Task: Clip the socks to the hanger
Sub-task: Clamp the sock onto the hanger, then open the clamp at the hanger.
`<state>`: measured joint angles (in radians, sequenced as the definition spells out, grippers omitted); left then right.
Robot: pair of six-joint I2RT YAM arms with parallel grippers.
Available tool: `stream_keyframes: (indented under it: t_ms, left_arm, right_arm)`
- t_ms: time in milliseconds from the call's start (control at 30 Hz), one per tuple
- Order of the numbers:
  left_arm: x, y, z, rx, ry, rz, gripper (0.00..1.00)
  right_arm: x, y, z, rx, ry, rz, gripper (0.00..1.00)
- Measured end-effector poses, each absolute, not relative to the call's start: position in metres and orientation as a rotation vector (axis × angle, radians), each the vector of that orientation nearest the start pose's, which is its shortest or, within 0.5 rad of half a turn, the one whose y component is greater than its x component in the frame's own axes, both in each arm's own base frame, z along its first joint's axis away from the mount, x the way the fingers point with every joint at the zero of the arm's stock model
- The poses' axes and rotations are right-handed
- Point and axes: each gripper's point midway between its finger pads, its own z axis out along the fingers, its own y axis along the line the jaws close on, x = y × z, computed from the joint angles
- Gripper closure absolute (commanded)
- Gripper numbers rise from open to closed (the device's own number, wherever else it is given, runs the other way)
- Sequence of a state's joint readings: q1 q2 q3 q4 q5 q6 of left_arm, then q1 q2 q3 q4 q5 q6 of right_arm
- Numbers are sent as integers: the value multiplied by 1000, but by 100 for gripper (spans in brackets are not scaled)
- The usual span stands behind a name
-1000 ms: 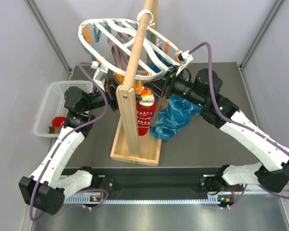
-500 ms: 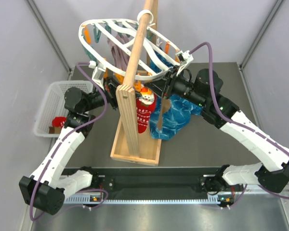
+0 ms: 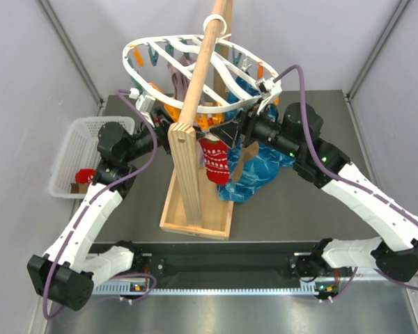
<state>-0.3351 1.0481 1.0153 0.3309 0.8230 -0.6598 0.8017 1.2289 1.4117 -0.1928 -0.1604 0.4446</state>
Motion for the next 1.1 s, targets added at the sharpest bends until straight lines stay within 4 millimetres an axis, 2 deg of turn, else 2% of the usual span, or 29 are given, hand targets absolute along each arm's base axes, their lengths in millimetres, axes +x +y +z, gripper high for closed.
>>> stream_keyframes:
  t_ms: [133,233,467,700,833,1000,1033,1067,1100]
  left_arm:
    - [256,-237,401,502,1467,-1288,50]
    - [260,-234,397,471,1490,-1257,47]
    - [244,-225,423,467,1399,-1231,42]
    - [227,-215,446,469,1313,-1198,40]
    - [219,-211,452,476,1279,-1182,40]
    - [227,-206,455,432,1269,-1135,46]
    - [230,-205,455,417,1270,-1126,49]
    - [233,-204,455,402,1273,-1118,58]
    - [237,-203,454,388,1278,-1112,63]
  right_arm:
    - [246,311,424,-414,1648,1051,30]
    - [242,302,429,-405,1636,1033,29]
    - [234,288,439,-397,1605,1017,27]
    - [235,287,426,-395,1639,997,27]
    - [236,286,425,-396,1642,986,27]
    - [236,286,424,-397,1640,986,26]
    - [236,286,423,-398,1644,984,26]
    - [236,286,423,-399,1644,984,26]
    - [236,286,423,-399,1643,983,26]
